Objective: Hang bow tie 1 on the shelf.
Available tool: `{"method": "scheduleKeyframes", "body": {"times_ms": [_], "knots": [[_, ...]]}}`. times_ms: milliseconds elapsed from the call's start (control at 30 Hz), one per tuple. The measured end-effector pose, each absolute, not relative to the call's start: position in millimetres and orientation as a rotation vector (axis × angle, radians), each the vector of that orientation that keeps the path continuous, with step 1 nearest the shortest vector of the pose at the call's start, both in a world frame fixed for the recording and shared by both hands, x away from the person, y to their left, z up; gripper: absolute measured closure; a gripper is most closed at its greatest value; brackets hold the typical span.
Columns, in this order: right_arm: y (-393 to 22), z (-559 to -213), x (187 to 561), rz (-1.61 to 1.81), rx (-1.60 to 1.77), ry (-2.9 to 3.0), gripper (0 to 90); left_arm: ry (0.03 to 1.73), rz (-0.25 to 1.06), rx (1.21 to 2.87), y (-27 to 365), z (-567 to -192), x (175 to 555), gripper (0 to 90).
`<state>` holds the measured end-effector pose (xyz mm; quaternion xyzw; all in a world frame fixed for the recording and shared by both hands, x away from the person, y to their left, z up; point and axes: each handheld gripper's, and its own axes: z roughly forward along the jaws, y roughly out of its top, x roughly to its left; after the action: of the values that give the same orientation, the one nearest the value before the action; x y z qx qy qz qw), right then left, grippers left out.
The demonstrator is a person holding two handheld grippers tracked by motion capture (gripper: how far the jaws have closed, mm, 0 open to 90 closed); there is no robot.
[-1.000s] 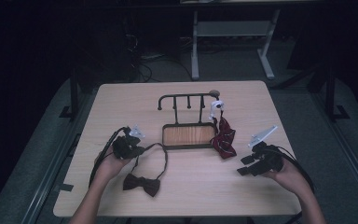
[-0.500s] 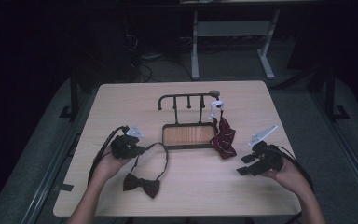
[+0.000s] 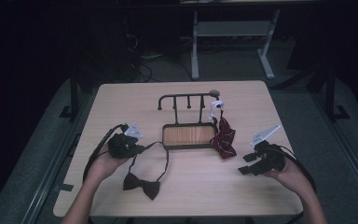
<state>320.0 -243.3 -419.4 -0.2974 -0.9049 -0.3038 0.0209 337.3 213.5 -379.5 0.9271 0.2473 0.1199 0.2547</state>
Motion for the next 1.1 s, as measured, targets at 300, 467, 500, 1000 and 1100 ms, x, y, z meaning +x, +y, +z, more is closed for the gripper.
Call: {"method": "scheduleKeyframes", "body": {"times_ms": [300,467,500,1000,1100], "knots": [[-246,-416,319,-0.946,-0.928,-2.819,38.8,0.601,0.343,2.506,215,-349,329,89.7],[-246,-415,318,-0.958,-0.921,-2.822,38.8,0.569,0.329,2.506,213,-338,326,89.7],[-245,-415,318,-0.959,-0.919,-2.822,38.8,0.563,0.328,2.507,213,-336,326,89.7],[-244,-414,316,-0.954,-0.908,-2.826,38.8,0.52,0.328,2.503,211,-312,323,89.7],[-244,-414,316,-0.954,-0.904,-2.832,38.9,0.516,0.321,2.504,210,-310,324,89.7]]}}
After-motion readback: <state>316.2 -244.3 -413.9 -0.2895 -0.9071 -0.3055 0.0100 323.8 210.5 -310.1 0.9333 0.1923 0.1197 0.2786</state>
